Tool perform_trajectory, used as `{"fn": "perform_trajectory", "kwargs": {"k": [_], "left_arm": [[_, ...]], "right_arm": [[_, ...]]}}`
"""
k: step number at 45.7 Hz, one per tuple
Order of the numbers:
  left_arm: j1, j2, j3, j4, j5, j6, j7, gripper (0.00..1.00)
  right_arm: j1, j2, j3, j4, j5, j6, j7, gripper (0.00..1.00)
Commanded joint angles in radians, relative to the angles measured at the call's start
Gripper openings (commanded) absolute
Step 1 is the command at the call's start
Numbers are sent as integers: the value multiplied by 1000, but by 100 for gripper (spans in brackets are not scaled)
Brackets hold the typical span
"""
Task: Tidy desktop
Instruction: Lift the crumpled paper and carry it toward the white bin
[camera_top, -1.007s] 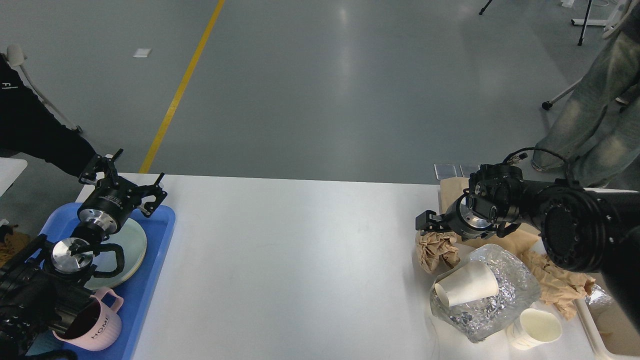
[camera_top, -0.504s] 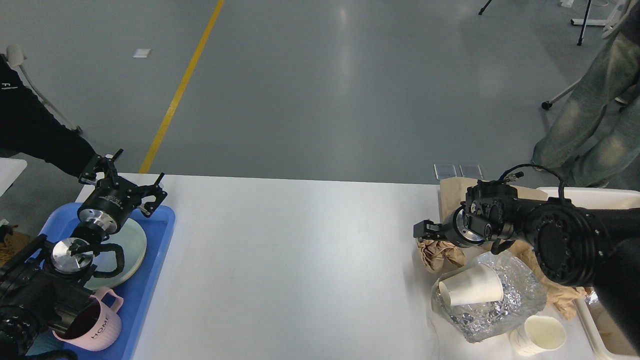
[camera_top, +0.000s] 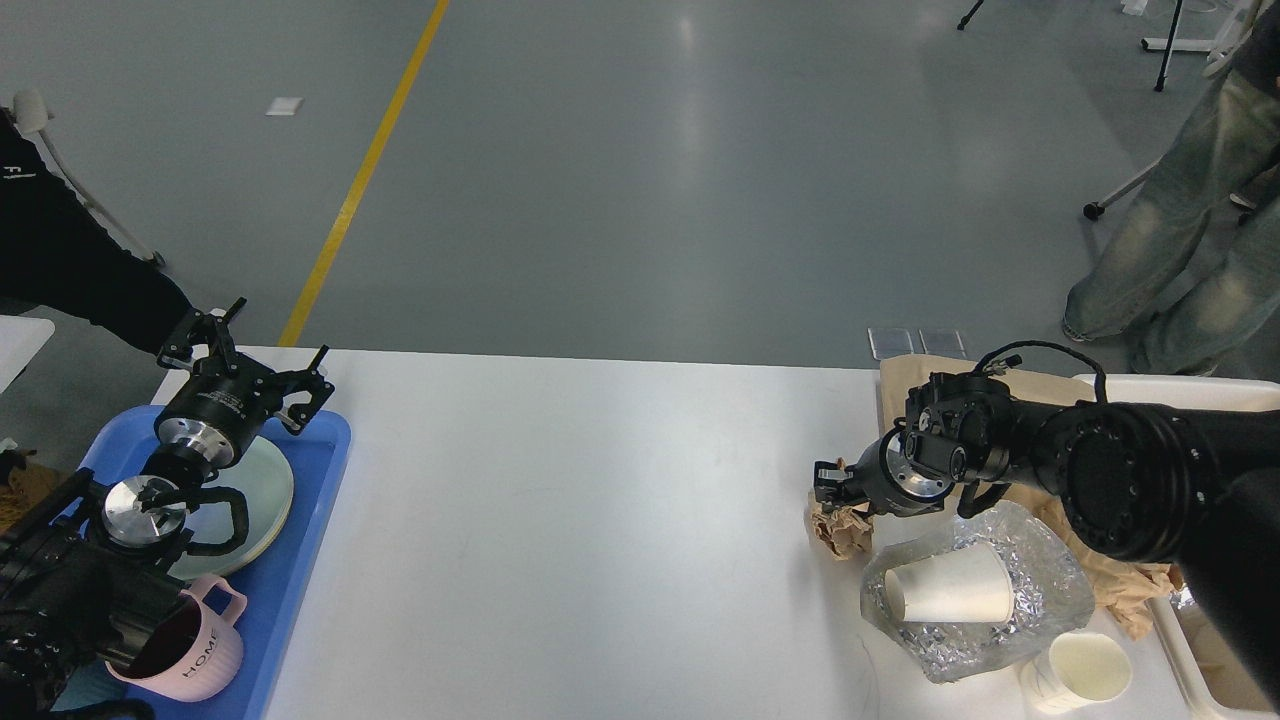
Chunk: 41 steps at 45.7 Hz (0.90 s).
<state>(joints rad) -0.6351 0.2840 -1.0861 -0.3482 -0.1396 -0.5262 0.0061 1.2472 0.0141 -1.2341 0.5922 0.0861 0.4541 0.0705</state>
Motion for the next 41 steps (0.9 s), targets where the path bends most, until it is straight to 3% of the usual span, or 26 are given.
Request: {"fn": "perform_trajectory", "kwargs": {"k": [1,11,25,41], "left_arm": [[0,0,0,0,0,0,0,97],[0,0,0,0,0,0,0,97],[0,0,0,0,0,0,0,97],[0,0,0,0,0,0,0,97]], "right_arm": [[46,-9,18,3,1,72,0,0],[135,-51,42,5,4,132,2,0],[383,-196,183,81,6,347,2,0],[652,-284,188,83,4,440,2,0]]}}
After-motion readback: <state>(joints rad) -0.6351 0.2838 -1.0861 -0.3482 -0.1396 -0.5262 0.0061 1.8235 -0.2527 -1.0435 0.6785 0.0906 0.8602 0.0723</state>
